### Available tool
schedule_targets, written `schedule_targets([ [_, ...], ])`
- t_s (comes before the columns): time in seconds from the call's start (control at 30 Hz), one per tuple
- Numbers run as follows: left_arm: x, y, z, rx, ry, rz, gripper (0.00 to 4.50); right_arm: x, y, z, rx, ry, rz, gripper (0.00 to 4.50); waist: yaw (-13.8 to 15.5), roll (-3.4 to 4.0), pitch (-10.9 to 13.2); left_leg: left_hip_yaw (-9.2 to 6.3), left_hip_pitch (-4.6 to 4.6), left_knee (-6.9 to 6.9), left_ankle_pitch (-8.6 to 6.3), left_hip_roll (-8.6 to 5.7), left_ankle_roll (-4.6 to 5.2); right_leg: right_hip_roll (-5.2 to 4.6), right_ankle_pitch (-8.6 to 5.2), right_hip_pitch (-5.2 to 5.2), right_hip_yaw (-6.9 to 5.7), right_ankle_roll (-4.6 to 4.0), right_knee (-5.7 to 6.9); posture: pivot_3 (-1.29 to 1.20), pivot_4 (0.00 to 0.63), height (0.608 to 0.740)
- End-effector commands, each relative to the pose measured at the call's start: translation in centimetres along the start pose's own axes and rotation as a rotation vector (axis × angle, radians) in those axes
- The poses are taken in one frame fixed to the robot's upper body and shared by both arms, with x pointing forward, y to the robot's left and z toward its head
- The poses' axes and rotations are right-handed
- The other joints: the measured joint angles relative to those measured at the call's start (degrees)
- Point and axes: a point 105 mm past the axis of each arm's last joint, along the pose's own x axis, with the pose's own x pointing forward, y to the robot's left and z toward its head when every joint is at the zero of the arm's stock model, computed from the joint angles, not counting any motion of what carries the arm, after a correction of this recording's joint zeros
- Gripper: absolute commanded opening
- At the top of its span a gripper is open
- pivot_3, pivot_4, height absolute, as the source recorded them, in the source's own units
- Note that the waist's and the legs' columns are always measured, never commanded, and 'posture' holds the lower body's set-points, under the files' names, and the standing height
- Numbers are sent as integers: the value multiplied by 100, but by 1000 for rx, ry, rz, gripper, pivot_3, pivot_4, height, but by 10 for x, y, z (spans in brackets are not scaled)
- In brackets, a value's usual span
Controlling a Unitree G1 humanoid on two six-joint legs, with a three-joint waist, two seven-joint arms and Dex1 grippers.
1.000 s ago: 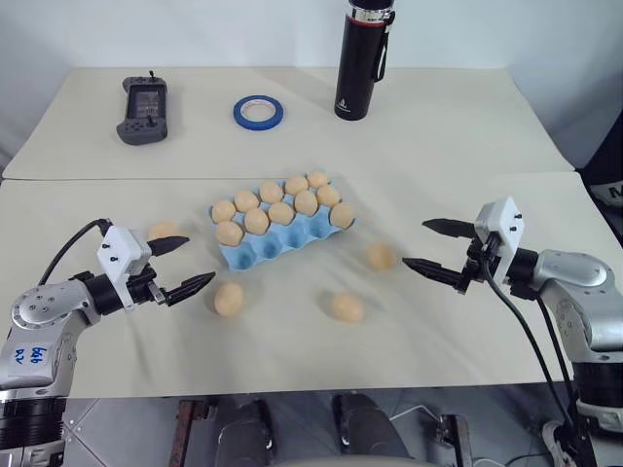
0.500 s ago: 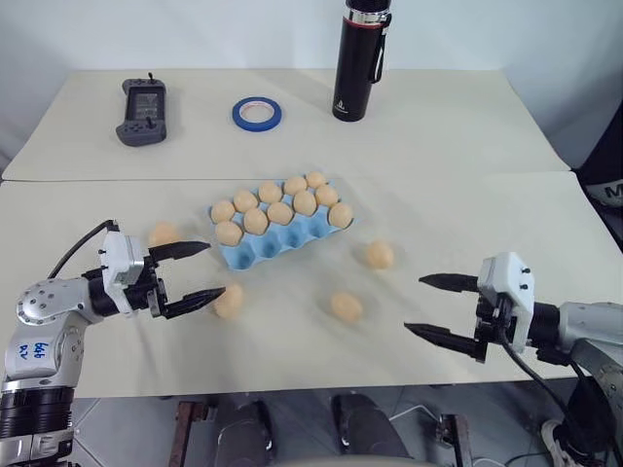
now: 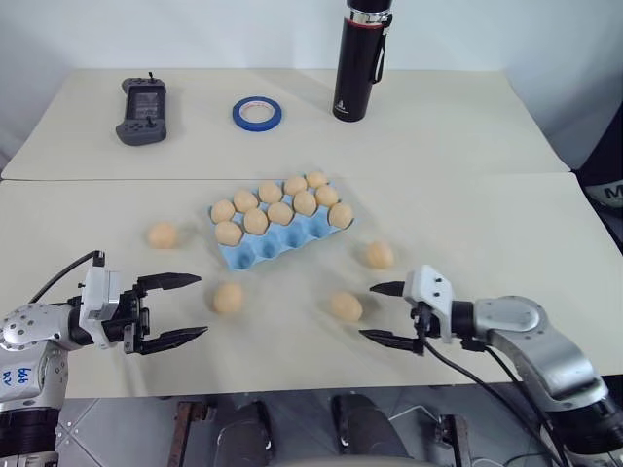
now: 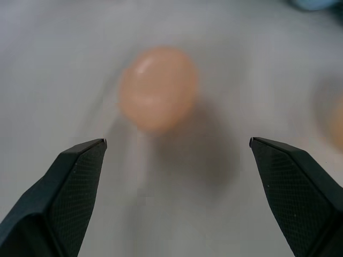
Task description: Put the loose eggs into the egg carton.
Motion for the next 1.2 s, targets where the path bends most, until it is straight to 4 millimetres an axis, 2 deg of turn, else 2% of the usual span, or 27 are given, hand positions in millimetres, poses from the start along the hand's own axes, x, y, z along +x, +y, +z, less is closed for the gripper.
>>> schedule_targets([
  [0.03, -4, -2, 15, 55, -38, 41, 4440, 9, -2, 9, -48, -31, 24, 4500, 12, 0, 0, 0, 0, 1, 0, 0, 0, 0, 0, 1, 0, 0, 0, 0, 150, 740],
  [0.17, -6, -5, 17, 56, -44, 75, 4440, 25, -3, 18, -56, -48, 55, 4500, 8, -2, -1, 0, 0, 5, -1, 0, 1, -3, 0, 5, -1, 0, -2, 0, 150, 740],
  [0.3, -5, -7, 18, 57, -45, 88, 4440, 30, -2, 16, -61, -19, 90, 4500, 11, -2, -1, -1, 0, 4, 0, -1, 1, -3, 0, 5, -2, -1, -1, 0, 150, 740],
  [0.4, -5, -7, 19, 60, -51, 102, 4500, 31, -2, 18, -76, -20, 96, 3889, 10, -2, -1, -1, 0, 3, -1, -2, 1, -4, 1, 5, -3, -1, -2, 0, 150, 740],
  [0.57, -3, -5, 19, 64, -61, 106, 4500, 26, -4, 31, -97, -63, 78, 2106, -2, -2, -1, 0, 0, 1, -2, -1, -1, -3, 0, 3, -2, -1, -2, 0, 150, 740],
  [0.6, -2, -4, 19, 67, -65, 108, 4500, 24, -5, 39, -96, -85, 71, 1911, -1, -2, -1, 0, 0, 1, -2, 0, -1, -3, 0, 3, -2, -1, -2, 0, 150, 740],
  [0.77, 1, -1, 21, 71, -85, 108, 4500, 13, -10, 68, -96, -164, 50, 1763, 0, -2, -1, 0, 0, 1, -2, 0, -1, -4, 0, 3, -2, -1, -2, 0, 150, 740],
  [0.9, 4, 2, 21, 73, -92, 107, 4500, 10, -45, 108, -94, -259, -82, 1685, -24, -2, -1, 6, -1, 1, -1, 2, -1, -3, 5, -6, 0, -9, 0, 0, 150, 740],
  [1.07, 6, 7, 23, 86, -109, 113, 4500, 30, -83, 129, -84, -260, -188, 1667, -28, -3, -2, 16, -4, -3, 4, 6, -4, -1, 9, -20, -1, -16, 10, 0, 150, 740],
  [1.2, 7, 9, 24, 92, -114, 129, 4500, 47, -89, 137, -97, -275, -176, 1667, -57, -3, -2, 47, -11, -7, 5, 8, -6, 0, 9, -31, -1, -13, 11, 0, 150, 740],
])
